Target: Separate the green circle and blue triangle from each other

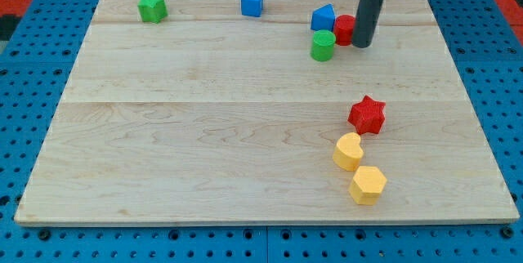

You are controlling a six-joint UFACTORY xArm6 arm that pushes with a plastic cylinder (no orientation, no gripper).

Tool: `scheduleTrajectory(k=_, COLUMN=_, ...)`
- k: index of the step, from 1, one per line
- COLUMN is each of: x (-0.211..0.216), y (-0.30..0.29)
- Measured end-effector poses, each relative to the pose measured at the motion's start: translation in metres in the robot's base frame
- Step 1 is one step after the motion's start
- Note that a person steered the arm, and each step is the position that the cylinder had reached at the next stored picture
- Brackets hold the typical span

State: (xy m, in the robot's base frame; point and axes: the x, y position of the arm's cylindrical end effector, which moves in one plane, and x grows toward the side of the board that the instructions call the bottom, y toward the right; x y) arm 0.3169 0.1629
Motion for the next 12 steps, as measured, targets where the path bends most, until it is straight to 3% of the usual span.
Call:
scheduleTrajectory(k=2, x=-0.054, y=0.016)
scheduleTrajectory(k=3, x=-0.019, y=0.045)
scheduleTrajectory(k=4, x=0.014, y=0.037)
scheduleTrajectory(k=5, x=0.013, y=0.011)
scheduleTrajectory(k=7, x=-0.02, y=0.004)
scheduleTrajectory(k=8, x=-0.022, y=0.023)
scheduleTrajectory(k=11, x=-0.083, y=0.114)
scheduleTrajectory(k=12, x=-0.102, y=0.121)
